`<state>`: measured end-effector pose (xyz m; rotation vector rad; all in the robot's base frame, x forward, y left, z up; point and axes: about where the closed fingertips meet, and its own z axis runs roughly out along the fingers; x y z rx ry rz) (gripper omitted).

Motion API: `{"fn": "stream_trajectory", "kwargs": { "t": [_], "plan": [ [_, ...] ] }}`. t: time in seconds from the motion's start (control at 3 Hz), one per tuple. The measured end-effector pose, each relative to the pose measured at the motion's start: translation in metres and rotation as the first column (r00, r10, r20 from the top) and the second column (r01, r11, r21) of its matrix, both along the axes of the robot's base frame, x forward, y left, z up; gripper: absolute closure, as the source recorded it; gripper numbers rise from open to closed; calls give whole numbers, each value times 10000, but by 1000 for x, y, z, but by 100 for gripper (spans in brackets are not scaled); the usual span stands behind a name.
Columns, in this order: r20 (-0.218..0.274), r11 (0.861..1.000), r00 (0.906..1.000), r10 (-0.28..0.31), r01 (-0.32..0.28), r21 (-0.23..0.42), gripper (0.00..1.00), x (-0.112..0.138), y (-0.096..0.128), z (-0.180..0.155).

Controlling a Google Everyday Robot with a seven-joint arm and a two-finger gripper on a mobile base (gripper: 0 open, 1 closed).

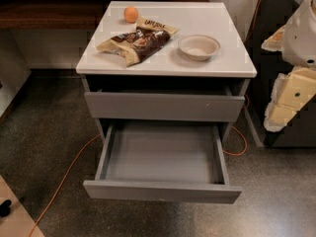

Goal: Place brown chip bag into middle drawer

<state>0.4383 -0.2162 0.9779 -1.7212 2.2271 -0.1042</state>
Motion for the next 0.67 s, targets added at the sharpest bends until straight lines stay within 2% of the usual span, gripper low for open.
{"fn": "stream_trajectory", "kwargs": {
  "t": [0.67],
  "plan": [
    [163, 9999, 9997, 158, -158, 11, 0, 10, 3, 0]
  ]
}}
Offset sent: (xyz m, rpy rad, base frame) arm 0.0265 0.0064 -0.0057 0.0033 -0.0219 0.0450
